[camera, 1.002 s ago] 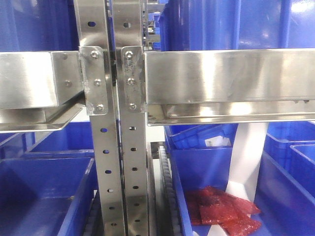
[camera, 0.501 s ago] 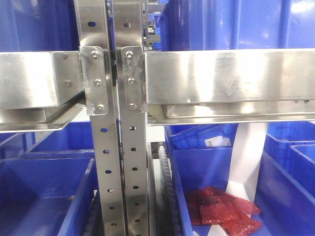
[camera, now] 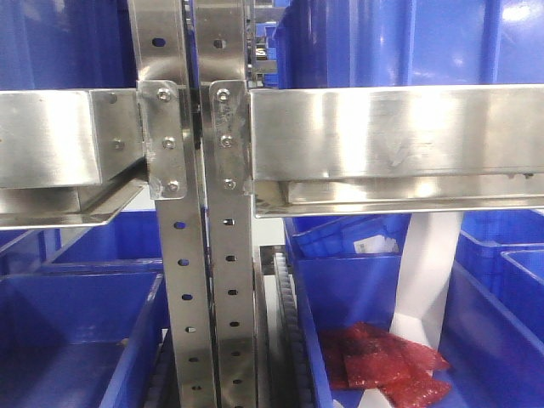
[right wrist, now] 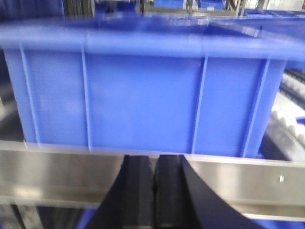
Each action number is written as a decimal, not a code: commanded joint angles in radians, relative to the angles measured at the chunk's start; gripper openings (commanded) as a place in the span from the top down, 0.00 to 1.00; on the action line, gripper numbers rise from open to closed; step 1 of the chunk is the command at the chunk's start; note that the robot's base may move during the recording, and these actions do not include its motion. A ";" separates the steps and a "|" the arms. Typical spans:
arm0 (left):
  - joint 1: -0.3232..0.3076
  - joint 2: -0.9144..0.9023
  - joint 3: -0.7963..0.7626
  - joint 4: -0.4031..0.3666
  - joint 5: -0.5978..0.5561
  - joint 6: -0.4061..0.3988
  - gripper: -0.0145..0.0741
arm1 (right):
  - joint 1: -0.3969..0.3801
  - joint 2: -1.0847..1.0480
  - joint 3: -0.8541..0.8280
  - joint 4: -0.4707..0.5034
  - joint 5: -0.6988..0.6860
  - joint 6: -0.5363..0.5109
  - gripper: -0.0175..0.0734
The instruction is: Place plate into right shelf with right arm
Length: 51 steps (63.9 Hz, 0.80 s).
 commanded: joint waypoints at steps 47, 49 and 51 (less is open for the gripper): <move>0.000 -0.012 0.008 -0.002 -0.089 -0.002 0.89 | -0.125 -0.326 0.538 0.142 -0.455 -0.148 0.75; 0.000 -0.012 0.008 -0.002 -0.089 -0.002 0.89 | -0.125 -0.326 0.538 0.142 -0.455 -0.148 0.75; 0.000 -0.012 0.008 -0.002 -0.089 -0.002 0.89 | -0.125 -0.326 0.538 0.142 -0.455 -0.148 0.75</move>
